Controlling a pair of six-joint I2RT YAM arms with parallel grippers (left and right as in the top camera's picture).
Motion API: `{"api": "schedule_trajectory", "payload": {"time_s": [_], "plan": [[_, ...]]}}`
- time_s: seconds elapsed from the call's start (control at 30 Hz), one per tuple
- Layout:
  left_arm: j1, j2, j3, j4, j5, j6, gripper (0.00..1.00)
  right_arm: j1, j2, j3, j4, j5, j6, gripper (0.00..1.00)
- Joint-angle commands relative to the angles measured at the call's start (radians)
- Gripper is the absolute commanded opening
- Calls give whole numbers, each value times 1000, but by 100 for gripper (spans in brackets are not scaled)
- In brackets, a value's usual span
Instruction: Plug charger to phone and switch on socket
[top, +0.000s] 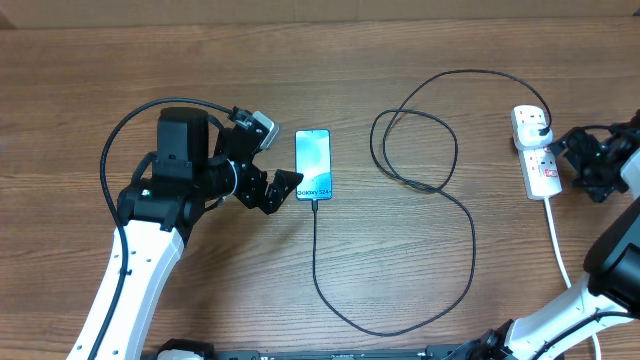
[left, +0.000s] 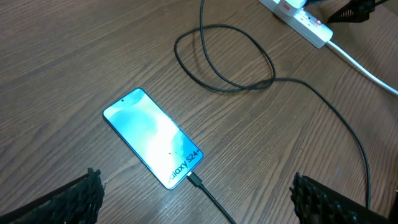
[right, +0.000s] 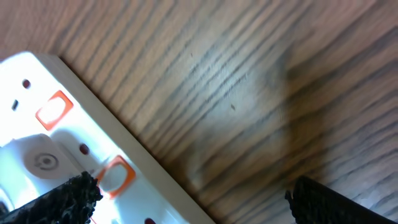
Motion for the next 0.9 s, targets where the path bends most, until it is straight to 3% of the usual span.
{"api": "schedule_trajectory", "payload": {"time_s": [0.0,0.87], "plan": [[-5,5,0,4,18,30,100,-6,13,33,8,-10,2,100],[-5,5,0,16,18,30,99,13,58,16,0,-25,2,100]]}}
